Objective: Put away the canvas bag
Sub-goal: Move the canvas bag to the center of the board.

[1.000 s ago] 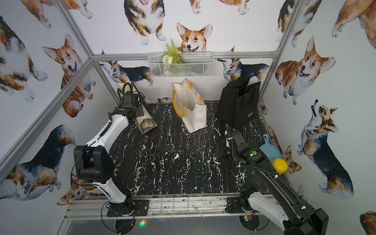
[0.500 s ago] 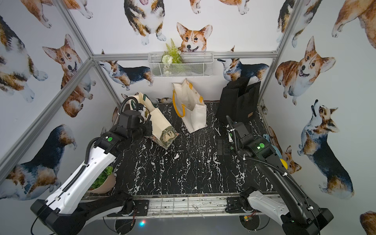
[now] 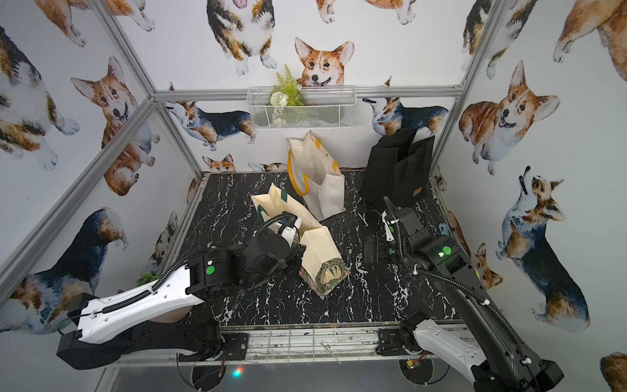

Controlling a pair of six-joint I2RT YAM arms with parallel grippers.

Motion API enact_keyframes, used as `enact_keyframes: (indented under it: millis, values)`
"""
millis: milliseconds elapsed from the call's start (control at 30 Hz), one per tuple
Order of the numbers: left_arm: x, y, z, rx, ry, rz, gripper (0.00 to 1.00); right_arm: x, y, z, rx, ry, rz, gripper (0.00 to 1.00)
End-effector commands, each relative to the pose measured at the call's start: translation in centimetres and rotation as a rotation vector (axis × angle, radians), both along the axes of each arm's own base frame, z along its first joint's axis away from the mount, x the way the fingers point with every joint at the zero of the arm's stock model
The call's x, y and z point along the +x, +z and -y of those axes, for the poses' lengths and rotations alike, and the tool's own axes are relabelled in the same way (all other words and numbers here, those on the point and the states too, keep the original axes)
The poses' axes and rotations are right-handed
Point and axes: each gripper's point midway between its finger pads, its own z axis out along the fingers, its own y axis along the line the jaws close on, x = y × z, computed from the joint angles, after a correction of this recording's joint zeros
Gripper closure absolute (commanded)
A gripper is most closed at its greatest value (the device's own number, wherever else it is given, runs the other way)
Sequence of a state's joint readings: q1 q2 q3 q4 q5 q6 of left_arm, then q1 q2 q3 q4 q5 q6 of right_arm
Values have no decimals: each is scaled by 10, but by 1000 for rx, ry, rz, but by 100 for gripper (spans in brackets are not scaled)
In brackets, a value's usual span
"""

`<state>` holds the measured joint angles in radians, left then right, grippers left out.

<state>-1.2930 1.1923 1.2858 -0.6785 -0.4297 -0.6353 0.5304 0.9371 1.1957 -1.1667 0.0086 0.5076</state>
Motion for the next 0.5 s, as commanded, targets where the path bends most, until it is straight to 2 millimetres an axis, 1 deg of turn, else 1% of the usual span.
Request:
enact_keyframes:
  millis: [0, 100, 200, 333, 367, 400, 433, 467]
  values:
    - [-4, 23, 26, -141, 27, 2, 100, -3, -6, 14, -65, -35, -29, 1]
    - [-14, 26, 43, -189, -15, -26, 100, 2, 1, 22, -99, -47, -1, 1]
    - [-25, 25, 53, -208, -50, -44, 100, 7, 13, 30, -149, -51, 29, 1]
    - [-34, 14, 57, -195, -66, -68, 100, 10, 20, 36, -202, -44, 26, 1]
    - [-36, 13, 57, -199, -71, -72, 96, 10, 21, 37, -207, -47, 29, 1]
    - [-38, 14, 57, -205, -76, -72, 89, 10, 24, 36, -204, -38, 35, 1]
    - [-40, 14, 56, -211, -81, -69, 72, 10, 27, 36, -199, -36, 48, 1]
    - [-41, 14, 54, -214, -80, -67, 62, 11, 31, 35, -191, -36, 61, 1]
